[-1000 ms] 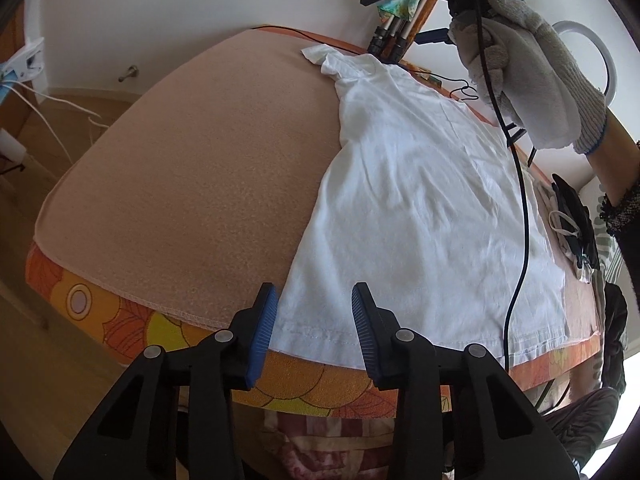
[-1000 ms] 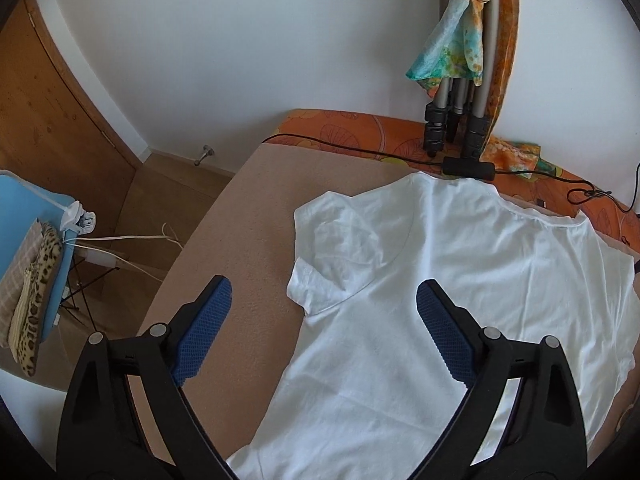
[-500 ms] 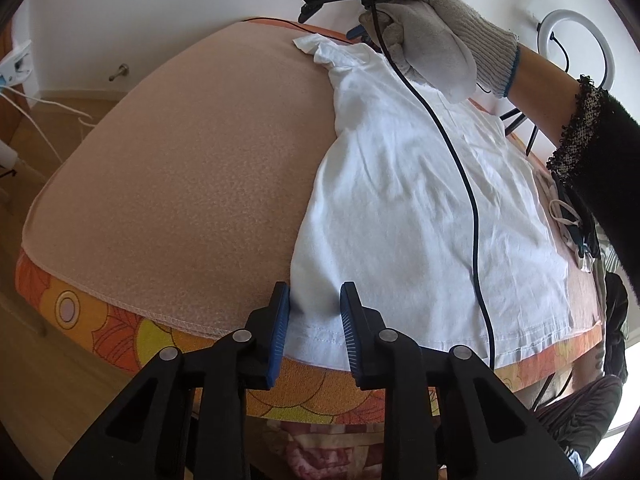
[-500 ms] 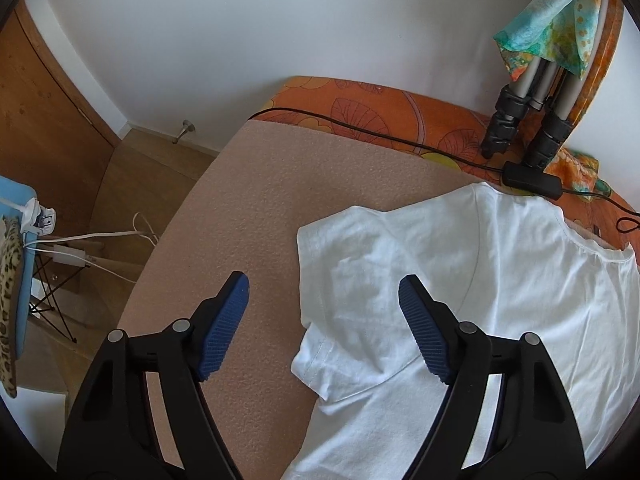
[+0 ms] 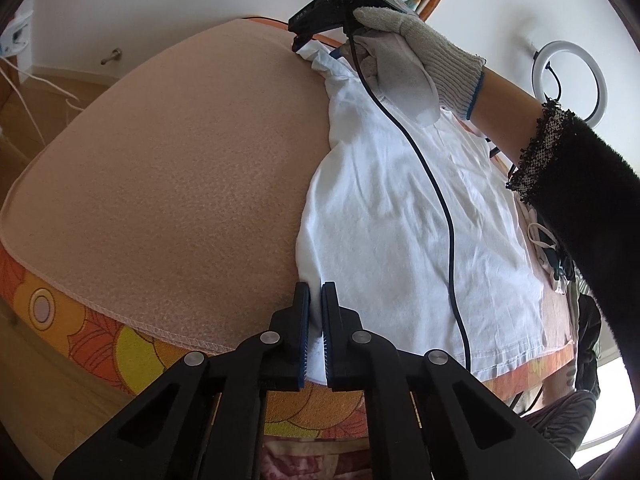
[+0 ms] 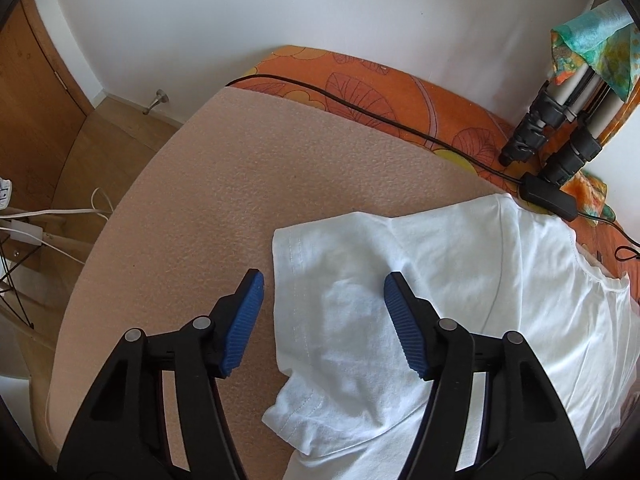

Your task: Fold small clothes

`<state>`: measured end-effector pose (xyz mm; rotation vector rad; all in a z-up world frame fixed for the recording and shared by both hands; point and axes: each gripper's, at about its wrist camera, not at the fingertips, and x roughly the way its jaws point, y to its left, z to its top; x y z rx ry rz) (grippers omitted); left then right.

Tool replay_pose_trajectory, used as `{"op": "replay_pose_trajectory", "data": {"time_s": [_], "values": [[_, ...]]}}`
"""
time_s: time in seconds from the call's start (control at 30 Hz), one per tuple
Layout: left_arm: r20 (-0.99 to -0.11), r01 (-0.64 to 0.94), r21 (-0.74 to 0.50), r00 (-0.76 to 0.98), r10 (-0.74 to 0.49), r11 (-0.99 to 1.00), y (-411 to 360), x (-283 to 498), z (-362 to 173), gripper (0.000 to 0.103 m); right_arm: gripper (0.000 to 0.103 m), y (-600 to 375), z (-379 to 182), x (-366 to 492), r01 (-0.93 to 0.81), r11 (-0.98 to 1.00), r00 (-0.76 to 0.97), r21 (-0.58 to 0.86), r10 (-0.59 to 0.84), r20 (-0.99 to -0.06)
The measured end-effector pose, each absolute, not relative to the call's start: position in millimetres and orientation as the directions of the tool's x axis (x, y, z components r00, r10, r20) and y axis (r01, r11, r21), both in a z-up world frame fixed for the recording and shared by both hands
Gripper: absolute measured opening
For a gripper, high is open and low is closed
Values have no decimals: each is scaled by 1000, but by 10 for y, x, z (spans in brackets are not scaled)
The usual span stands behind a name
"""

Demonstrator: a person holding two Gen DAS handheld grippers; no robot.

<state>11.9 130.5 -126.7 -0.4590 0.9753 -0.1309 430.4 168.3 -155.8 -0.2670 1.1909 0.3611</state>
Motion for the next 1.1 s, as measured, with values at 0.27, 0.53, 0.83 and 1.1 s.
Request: {"op": "replay_pose_trajectory", "data": {"time_s": [0.27,0.53,0.83,1.1], "values": [[-732,-49,-452,590,-340,891,1250,100,-1192,2,21,1771,-1577,4300,-424,901,348,-87,74,-935],[-702,-7,-463,613,-362,887,1192,82,-1090,2,5,1599,-1410,4350,-403,914,365,-49,112,-924],[-676,47,-452,633,-376,891,1059,65,-973,2,5,1188,-1016,4431,-337,941,403,27,170,-899],[-650,117,-449,637,-414,886,867,58,-863,2,5,773,-755,4371,-302,952,438,46,182,-880]]}}
